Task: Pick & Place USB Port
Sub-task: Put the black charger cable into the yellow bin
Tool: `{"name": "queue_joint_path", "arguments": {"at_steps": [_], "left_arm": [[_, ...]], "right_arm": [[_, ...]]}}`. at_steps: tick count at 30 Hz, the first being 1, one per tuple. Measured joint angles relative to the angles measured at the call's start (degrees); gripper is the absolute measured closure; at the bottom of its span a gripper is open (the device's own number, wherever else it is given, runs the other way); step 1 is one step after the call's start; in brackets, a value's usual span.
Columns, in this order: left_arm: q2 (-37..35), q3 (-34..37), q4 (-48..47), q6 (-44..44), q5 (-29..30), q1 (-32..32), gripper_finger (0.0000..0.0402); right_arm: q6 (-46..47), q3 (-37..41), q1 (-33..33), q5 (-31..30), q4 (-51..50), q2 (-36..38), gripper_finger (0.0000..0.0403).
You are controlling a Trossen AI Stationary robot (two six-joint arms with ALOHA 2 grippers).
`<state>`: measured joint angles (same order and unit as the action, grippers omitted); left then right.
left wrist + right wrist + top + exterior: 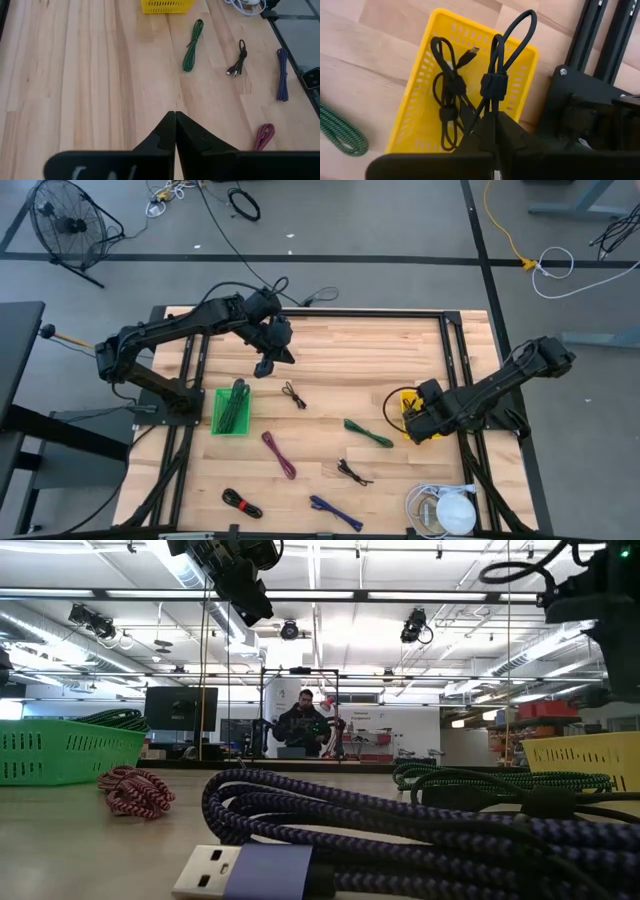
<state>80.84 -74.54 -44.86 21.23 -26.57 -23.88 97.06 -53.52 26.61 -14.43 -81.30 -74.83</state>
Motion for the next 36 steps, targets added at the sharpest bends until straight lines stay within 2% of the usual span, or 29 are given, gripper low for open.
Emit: {"name": "queue_joint_path", "arguments": {"at_steps": [10, 21, 26, 31, 33, 36], "left_arm": [[0.00, 0.02, 0.03, -0.01, 0.00, 0.00, 0.0390], [0.00, 0.00, -0.12, -0.01, 0.00, 0.01, 0.0390], [0.22, 0.00, -4.26, 3.79, 3.26, 1.91, 0.0390], [1.61, 0.06, -7.37, 9.89, 6.60, 5.56, 0.0390], [2.75, 1.26, -5.32, 12.96, 7.69, 7.54, 0.0390], [5.42, 5.41, -3.26, 17.42, 12.86, 10.82, 0.0389]], "right_arm": [[-2.48, 2.75, -0.02, 0.54, 3.87, 0.00, 0.0393], [-3.48, 3.09, -0.04, -0.20, 3.65, 0.00, 0.0298], [-4.96, 2.73, -0.42, -5.57, 2.99, 0.97, 0.0267], [-9.43, 0.15, -1.72, -13.00, 3.52, 3.26, 0.0257], [-12.28, -0.86, -2.74, -15.57, 4.84, 4.12, 0.0257], [-17.31, -1.78, -4.05, -18.55, 8.38, 5.05, 0.0257]]}}
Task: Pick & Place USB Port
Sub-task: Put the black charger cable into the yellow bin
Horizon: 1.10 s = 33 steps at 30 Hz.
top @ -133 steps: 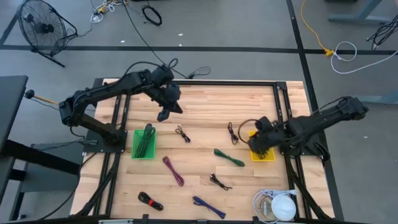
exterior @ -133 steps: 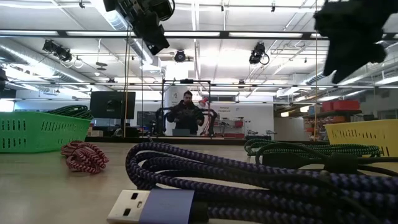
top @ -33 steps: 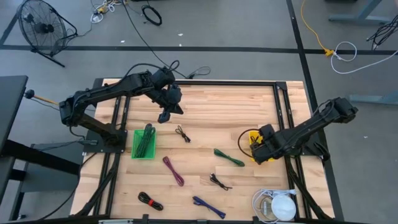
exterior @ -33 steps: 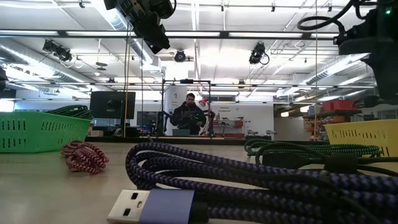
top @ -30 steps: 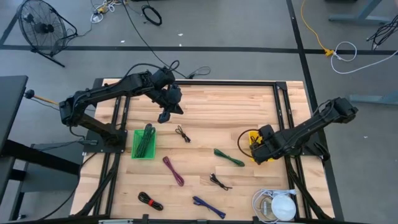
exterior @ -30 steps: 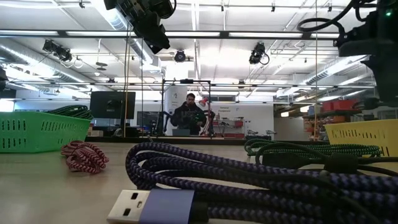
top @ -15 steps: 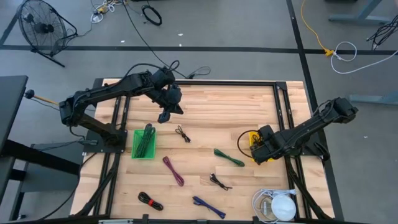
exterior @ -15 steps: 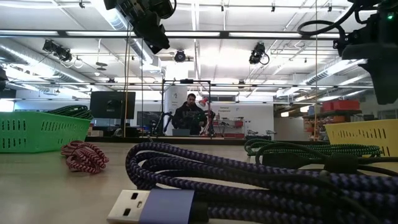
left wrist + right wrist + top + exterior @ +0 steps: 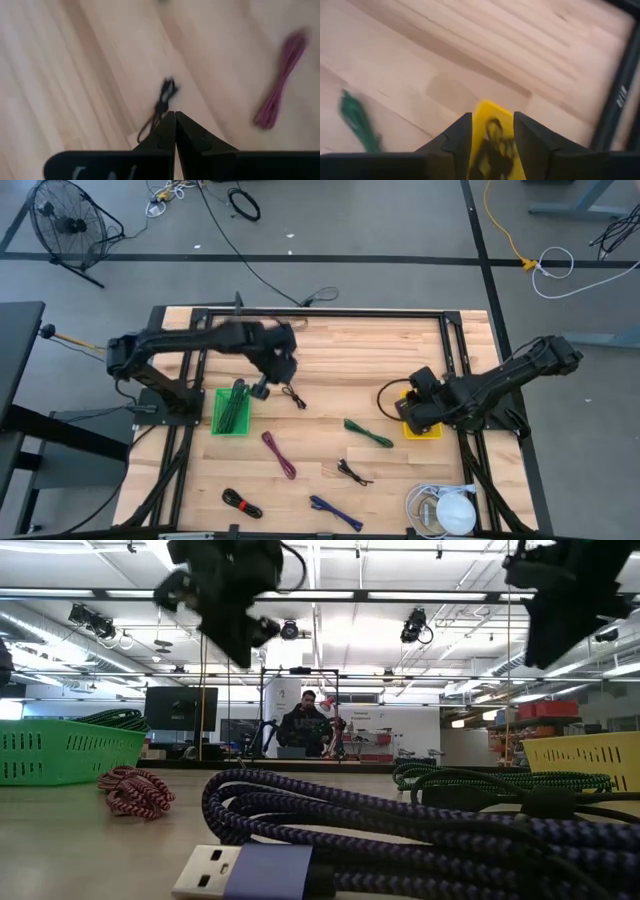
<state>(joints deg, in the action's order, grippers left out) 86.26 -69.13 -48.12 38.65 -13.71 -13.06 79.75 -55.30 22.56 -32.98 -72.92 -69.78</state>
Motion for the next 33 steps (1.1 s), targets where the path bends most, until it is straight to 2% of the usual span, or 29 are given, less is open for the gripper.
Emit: {"name": "queue_joint_path", "arguments": {"at_steps": [4, 8, 13, 19, 24, 28, 33], "left_arm": [[2.91, 3.49, 1.34, 4.05, 8.44, 3.81, 0.0389], [4.64, 6.14, 7.96, 5.40, 14.08, 7.11, 0.0388], [5.86, 9.01, 15.19, 11.48, 15.01, 10.75, 0.0355], [7.62, 9.56, 17.62, 11.32, 19.27, 12.74, 0.0281], [10.35, 9.54, 19.39, 11.51, 19.51, 11.78, 0.0234], [12.71, 9.54, 19.96, 11.50, 19.71, 10.50, 0.0216], [14.89, 9.54, 21.08, 11.52, 19.71, 8.75, 0.0214]], "right_arm": [[-6.13, -0.14, -1.31, -1.38, 4.81, 0.36, 0.0257], [-9.49, -0.14, -2.32, -1.66, 7.52, 0.31, 0.0257], [-11.91, -0.14, -3.03, -2.59, 9.73, 0.26, 0.0256], [-14.20, -0.14, -3.05, -2.75, 12.03, 0.26, 0.0256], [-16.18, -0.14, -3.03, -2.69, 14.84, 0.24, 0.0256], [-18.48, -0.14, -3.03, -2.55, 17.44, 0.24, 0.0256], [-20.63, -0.14, -3.03, -2.58, 19.57, 0.24, 0.0256]]}}
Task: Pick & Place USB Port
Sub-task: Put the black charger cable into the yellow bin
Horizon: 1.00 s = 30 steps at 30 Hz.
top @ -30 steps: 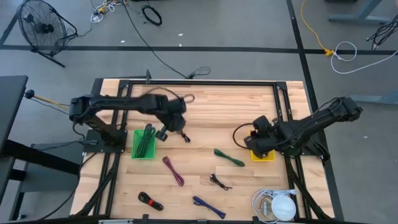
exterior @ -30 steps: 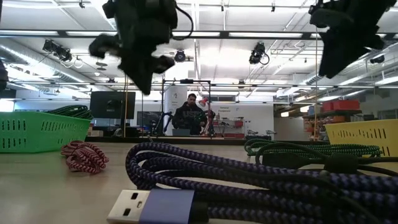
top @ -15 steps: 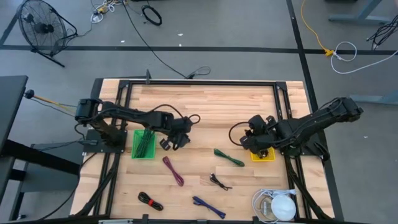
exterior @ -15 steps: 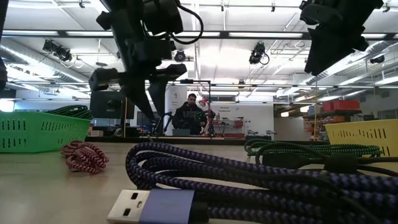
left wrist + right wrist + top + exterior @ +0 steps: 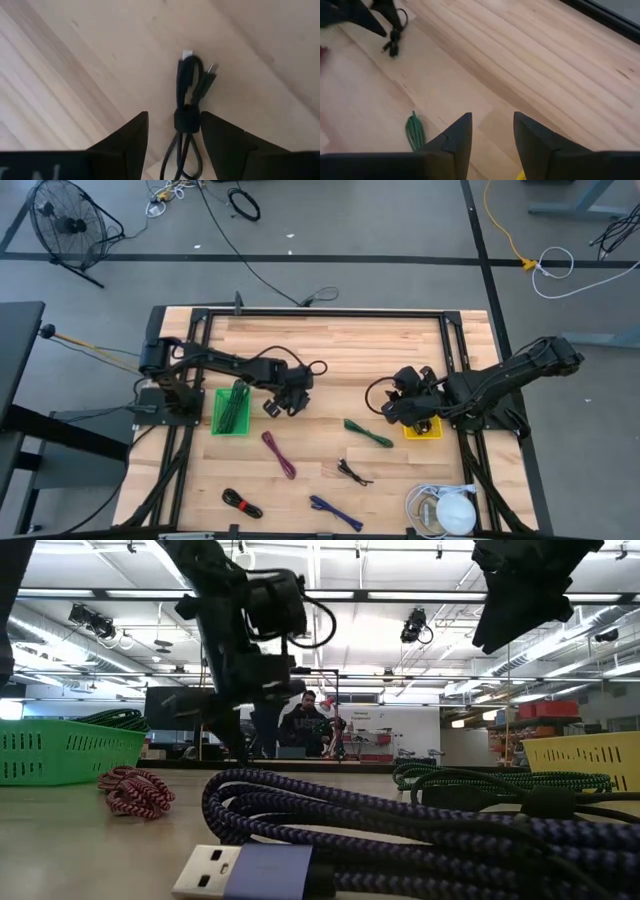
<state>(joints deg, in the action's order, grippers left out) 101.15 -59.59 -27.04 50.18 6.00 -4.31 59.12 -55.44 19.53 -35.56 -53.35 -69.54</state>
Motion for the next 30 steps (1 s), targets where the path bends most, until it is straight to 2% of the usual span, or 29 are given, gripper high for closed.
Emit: {"name": "queue_joint_path", "arguments": {"at_steps": [11, 14, 19, 24, 30], "left_arm": [[3.15, -0.13, 0.15, -0.58, -1.09, -1.42, 0.0225], [3.58, -0.15, -0.16, -1.56, -1.31, -1.52, 0.0256], [3.68, -0.16, -0.23, -3.89, -0.95, -1.48, 0.0374], [3.71, -0.13, 1.11, -12.20, -1.38, -1.92, 0.0387], [0.27, -0.04, 4.98, -20.85, -5.37, -2.74, 0.0389]], "right_arm": [[-1.30, 0.00, 0.00, -0.01, 1.04, 0.00, 0.0256], [-1.38, 0.00, 0.00, -0.87, 1.17, 0.00, 0.0256], [-1.39, 0.00, 0.00, -1.52, 1.36, 0.00, 0.0256], [-1.39, 0.00, 0.00, -1.49, 1.34, 0.00, 0.0256], [-1.90, 0.00, 0.00, -1.52, 1.50, 0.00, 0.0256]]}}
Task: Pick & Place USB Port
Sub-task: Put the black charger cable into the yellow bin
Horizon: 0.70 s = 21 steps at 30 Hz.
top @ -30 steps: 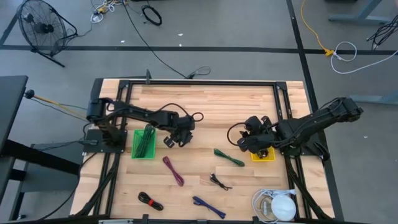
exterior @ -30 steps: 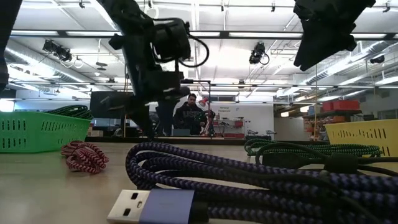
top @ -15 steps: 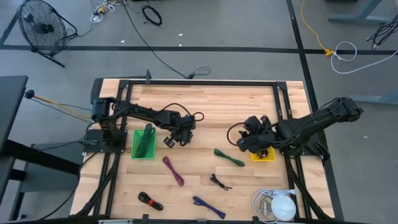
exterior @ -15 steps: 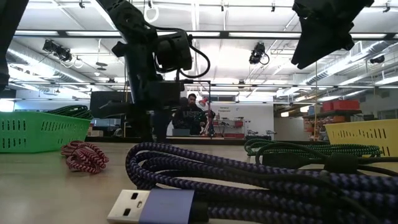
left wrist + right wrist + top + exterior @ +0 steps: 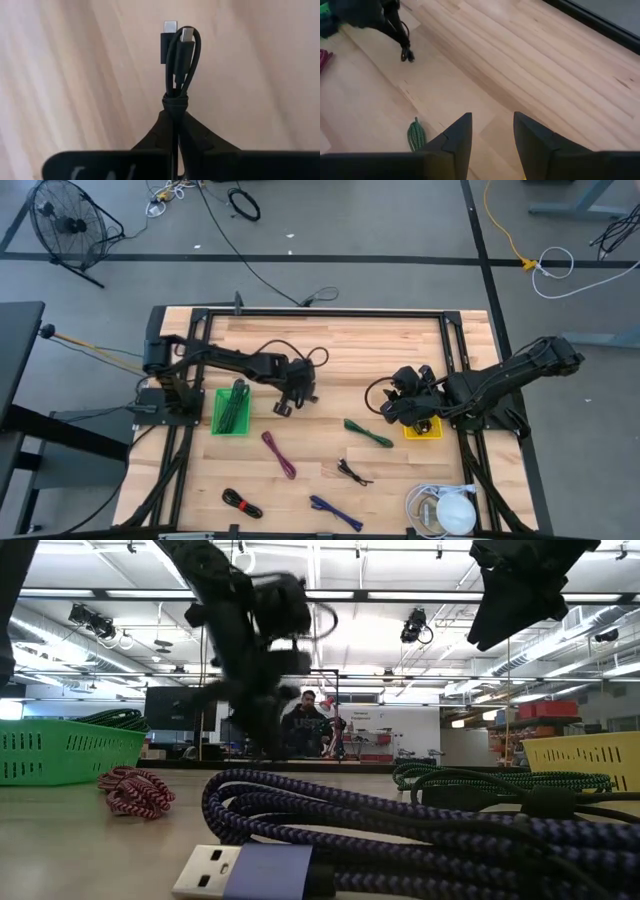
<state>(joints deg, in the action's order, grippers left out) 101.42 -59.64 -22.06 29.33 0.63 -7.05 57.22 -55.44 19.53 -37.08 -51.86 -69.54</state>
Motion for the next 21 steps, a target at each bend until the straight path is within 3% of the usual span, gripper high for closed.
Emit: {"name": "queue_joint_path", "arguments": {"at_steps": [10, 13, 16, 21], "left_arm": [[-10.67, -0.05, 8.39, -6.54, -17.39, -11.18, 0.0389], [-13.40, 0.19, 11.05, -9.15, -25.05, -15.85, 0.0390], [-16.07, 2.72, 18.27, -12.99, -33.41, -19.93, 0.0390], [-18.56, 10.49, 36.56, -23.31, -41.34, -24.58, 0.0390]], "right_arm": [[-1.59, 0.00, 0.00, -3.04, 0.85, 0.00, 0.0256], [-2.84, 0.00, -0.09, -4.22, 2.03, 0.00, 0.0256], [-5.00, 0.00, -0.44, -6.10, 4.08, 0.00, 0.0256], [-11.46, 0.00, -2.10, -7.50, 9.99, 0.00, 0.0256]]}}
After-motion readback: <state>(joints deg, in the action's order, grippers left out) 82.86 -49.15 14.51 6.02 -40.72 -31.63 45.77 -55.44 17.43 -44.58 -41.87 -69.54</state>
